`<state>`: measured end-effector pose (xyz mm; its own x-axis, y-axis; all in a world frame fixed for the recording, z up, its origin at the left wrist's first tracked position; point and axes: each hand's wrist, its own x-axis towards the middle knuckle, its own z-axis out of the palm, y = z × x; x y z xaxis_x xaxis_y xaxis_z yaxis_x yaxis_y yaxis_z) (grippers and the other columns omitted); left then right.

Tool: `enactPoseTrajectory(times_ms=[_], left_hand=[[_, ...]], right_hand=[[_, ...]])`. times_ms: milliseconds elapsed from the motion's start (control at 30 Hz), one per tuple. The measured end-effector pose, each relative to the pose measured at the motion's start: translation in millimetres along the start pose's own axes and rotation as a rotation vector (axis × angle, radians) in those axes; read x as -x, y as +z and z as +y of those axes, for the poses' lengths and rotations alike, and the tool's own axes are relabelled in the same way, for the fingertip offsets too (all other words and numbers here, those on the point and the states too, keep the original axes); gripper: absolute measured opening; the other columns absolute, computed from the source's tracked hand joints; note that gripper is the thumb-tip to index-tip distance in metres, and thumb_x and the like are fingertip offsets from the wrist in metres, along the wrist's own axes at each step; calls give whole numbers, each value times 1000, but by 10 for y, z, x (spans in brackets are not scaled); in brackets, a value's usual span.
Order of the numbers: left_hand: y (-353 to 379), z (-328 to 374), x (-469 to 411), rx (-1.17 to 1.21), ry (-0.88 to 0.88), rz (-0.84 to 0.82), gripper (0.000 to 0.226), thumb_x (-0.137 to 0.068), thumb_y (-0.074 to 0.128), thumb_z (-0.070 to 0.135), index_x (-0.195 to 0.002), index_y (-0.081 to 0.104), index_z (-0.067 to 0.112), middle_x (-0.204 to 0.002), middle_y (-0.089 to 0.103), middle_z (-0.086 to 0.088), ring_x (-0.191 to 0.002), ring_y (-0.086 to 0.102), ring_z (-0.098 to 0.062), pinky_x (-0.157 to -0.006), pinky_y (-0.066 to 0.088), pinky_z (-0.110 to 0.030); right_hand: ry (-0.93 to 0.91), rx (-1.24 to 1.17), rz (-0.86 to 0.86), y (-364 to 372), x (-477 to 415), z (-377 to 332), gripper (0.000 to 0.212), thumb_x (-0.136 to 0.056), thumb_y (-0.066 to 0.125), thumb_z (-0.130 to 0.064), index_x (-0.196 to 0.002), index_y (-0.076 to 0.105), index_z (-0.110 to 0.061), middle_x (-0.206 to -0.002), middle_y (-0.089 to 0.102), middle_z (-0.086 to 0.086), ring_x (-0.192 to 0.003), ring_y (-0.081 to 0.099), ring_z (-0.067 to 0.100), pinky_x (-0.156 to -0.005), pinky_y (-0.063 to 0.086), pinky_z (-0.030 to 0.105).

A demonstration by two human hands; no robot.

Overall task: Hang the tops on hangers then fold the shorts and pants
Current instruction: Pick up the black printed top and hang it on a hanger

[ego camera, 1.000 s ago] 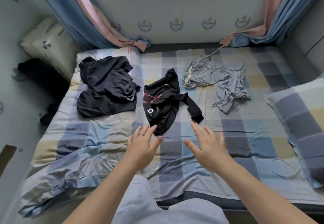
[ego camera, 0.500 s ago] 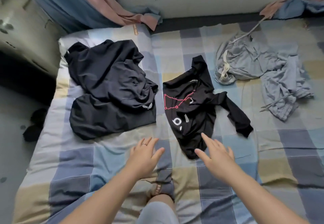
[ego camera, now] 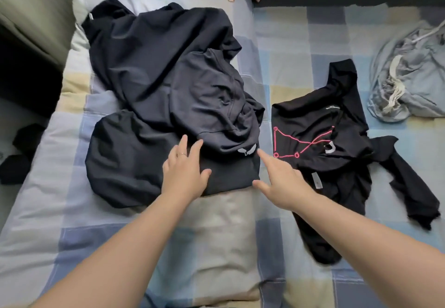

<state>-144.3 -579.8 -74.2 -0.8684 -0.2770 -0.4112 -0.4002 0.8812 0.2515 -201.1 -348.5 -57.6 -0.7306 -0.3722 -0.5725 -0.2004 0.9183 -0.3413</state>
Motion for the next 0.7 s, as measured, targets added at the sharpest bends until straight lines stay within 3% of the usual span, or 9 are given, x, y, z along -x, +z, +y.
enactPoseTrajectory(times_ms=[67, 133, 200, 300, 367, 433, 533, 700], left_hand=[[-31, -80, -248, -9, -4, 80, 85, -92, 66, 37, -157, 10, 35, -167, -5, -7, -142, 30, -34, -110, 34, -48], [-89, -167, -500, 1, -33, 104, 87, -93, 65, 34, -156, 6, 40, -167, -4, -9, -122, 52, -37, -99, 44, -48], [-110, -260, -719, 5, -49, 74, 68, -98, 57, 35, -153, 17, 40, -162, 16, -11, -110, 59, -37, -93, 48, -47], [-59, -341, -862, -50, 6, 93, 25, -104, 44, 37, -125, 52, 26, -127, 50, -5, -104, 59, -34, -87, 46, -45], [35, -322, -811, -139, 12, 167, 23, -105, 40, 37, -111, 58, 24, -116, 55, -2, -101, 58, -31, -79, 42, -40], [202, -224, -649, -250, 56, 219, 24, -105, 40, 37, -109, 61, 26, -111, 56, 2, -100, 55, -28, -72, 33, -37], [514, 52, -327, -278, 176, 164, 23, -104, 40, 35, -109, 61, 28, -111, 58, 6, -104, 50, -25, -73, 23, -37], [899, 584, 186, -253, 314, -25, 21, -101, 44, 29, -112, 62, 24, -113, 58, 2, -108, 48, -29, -79, 30, -39]], right_hand=[[-54, 54, 45, 51, -293, -144, 88, -96, 56, -48, -159, -3, -33, -166, 11, -5, -149, 21, 24, -112, 32, 50], [-110, 135, 95, 82, -570, -299, 94, -94, 60, -48, -158, -8, -36, -167, 3, -1, -149, 18, 27, -110, 34, 50], [-117, 181, 118, 105, -826, -430, 93, -93, 62, -47, -158, -5, -38, -168, 2, 2, -149, 17, 30, -108, 34, 50], [-69, 239, 175, 125, -1109, -578, 58, -97, 57, -40, -150, 34, -33, -159, 26, 6, -139, 31, 34, -104, 35, 47], [-67, 306, 260, 162, -1195, -593, 28, -100, 52, -33, -126, 58, -26, -136, 49, 3, -123, 45, 31, -92, 34, 41], [-77, 342, 313, 198, -1149, -516, 20, -100, 49, -28, -114, 63, -24, -121, 57, 0, -113, 49, 29, -86, 30, 38], [-68, 380, 324, 251, -885, -219, 23, -99, 45, -28, -111, 63, -24, -114, 59, -3, -107, 50, 27, -84, 26, 38], [-13, 330, 211, 385, -151, 434, 20, -94, 51, -25, -107, 66, -23, -111, 60, -3, -109, 53, 25, -86, 32, 39]])
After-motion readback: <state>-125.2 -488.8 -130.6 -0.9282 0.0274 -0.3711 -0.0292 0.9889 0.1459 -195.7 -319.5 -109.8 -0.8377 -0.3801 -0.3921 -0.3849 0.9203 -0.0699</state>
